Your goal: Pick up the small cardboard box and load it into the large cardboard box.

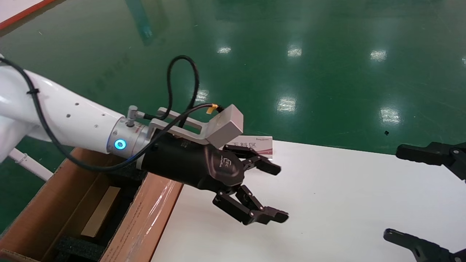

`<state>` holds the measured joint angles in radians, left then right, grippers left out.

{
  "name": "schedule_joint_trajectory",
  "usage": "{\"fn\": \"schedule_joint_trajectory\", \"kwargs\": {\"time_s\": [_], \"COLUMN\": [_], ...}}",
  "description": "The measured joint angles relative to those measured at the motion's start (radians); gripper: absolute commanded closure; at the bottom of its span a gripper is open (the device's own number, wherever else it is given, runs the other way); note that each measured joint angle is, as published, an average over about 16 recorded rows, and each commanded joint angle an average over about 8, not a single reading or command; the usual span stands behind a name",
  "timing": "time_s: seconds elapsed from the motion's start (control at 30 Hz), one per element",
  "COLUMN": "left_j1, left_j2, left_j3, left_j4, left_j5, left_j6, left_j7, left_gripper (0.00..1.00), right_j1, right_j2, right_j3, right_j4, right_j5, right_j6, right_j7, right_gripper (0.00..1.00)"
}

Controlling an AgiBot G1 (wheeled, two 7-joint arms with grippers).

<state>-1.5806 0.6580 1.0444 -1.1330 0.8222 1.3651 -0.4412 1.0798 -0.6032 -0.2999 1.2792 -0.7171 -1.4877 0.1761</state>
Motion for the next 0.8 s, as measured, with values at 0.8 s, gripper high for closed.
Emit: {"fn": "schedule_joint_trajectory", "kwargs": {"time_s": [0.8], "left_j1": [0.478], "left_j2": [-0.044], "left_j3": [-0.724], "left_j4": [-0.142], "left_j5": [-0.086], "left_j6": [0.122], "left_j7": [0.24], "left_gripper": [0.0], "right_j1": [-0.002], "right_j2": [-0.003], "right_j3": [0.008], "right_j4": [0.002], "right_j5": [-0.005], "right_j6": [-0.003], "right_j7": [0.005], "right_gripper": [0.0]}}
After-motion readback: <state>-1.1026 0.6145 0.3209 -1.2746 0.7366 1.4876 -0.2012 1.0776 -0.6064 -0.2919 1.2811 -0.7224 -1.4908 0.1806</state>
